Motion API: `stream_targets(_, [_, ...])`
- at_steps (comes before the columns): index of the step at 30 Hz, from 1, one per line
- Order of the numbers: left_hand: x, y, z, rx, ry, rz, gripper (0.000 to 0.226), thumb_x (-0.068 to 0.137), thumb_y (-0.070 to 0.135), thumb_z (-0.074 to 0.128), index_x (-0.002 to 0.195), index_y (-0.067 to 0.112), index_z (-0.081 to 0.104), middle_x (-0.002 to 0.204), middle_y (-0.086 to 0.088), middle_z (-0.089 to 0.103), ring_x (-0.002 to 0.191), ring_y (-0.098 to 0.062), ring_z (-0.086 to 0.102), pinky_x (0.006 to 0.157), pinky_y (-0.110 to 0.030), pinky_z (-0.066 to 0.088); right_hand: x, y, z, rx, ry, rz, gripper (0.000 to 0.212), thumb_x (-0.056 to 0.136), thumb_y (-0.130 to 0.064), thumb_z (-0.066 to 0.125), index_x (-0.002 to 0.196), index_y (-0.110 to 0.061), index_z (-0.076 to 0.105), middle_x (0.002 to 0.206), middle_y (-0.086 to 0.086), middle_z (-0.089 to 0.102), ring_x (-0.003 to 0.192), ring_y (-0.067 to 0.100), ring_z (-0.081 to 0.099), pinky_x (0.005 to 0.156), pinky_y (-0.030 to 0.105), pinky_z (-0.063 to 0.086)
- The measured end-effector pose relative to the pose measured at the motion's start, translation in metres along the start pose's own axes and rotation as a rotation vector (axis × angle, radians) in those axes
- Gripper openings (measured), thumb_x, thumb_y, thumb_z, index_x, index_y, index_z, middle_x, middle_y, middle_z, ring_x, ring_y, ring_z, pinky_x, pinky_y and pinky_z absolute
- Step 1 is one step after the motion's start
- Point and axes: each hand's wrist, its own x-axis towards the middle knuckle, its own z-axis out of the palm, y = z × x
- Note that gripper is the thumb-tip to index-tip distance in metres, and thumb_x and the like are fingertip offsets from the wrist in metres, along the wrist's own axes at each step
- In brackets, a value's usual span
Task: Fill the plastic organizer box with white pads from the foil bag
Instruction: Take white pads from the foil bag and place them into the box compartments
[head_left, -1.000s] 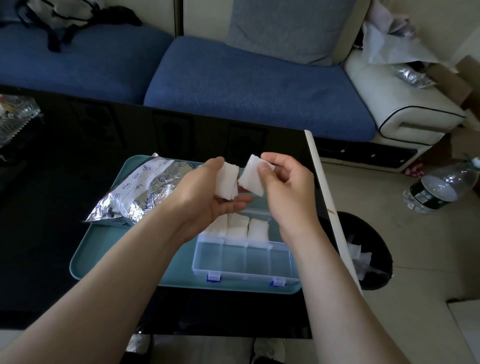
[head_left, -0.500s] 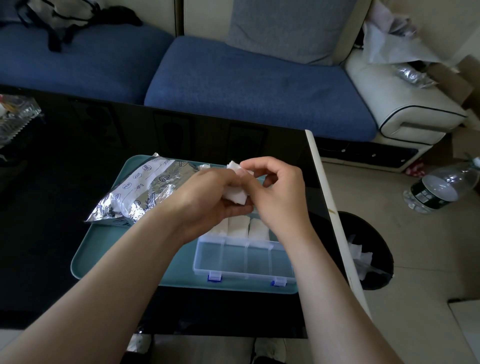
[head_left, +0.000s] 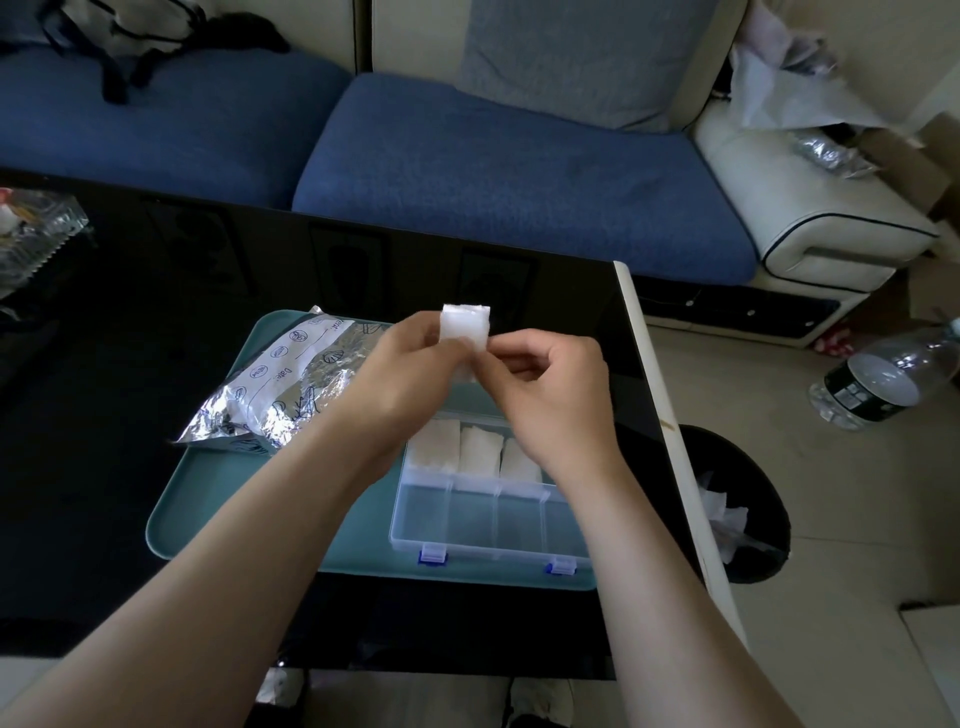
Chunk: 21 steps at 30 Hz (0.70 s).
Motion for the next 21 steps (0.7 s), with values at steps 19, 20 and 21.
stream_targets(19, [-0.015, 0.019, -0.003, -0.342, -0.367, -0.323, 0.062, 0.107, 0.063, 0.035, 0.13, 0.013, 0.064, 0.081, -0.005, 0.06, 0.067, -0.016, 0.059, 0.066, -0.039, 0.062, -0.005, -0.01, -0.015, 0.129, -0.286, 0.017, 0.035, 0.068, -0.018, 0.1, 0.093, -0.017, 0.076, 0.124, -0.012, 0.075, 0.117, 0.005, 0.07, 0.102, 0.037, 0.058])
stream_targets(20, [-0.014, 0.018, -0.003, -0.349, -0.37, -0.343, 0.063, 0.106, 0.065, 0.035, 0.132, 0.015, 0.064, 0.081, -0.006, 0.061, 0.067, -0.016, 0.06, 0.067, -0.041, 0.063, -0.005, -0.01, -0.015, 0.131, -0.291, 0.026, 0.035, 0.068, -0.018, 0.1, 0.093, -0.017, 0.076, 0.125, -0.013, 0.074, 0.115, 0.006, 0.071, 0.1, 0.037, 0.06])
stream_targets(21, [-0.014, 0.018, -0.003, -0.362, -0.374, -0.369, 0.064, 0.105, 0.067, 0.035, 0.132, 0.017, 0.064, 0.081, -0.006, 0.061, 0.067, -0.017, 0.061, 0.07, -0.044, 0.064, -0.005, -0.012, -0.016, 0.127, -0.297, 0.028, 0.035, 0.069, -0.019, 0.1, 0.094, -0.018, 0.076, 0.127, -0.013, 0.073, 0.115, 0.006, 0.071, 0.098, 0.037, 0.061])
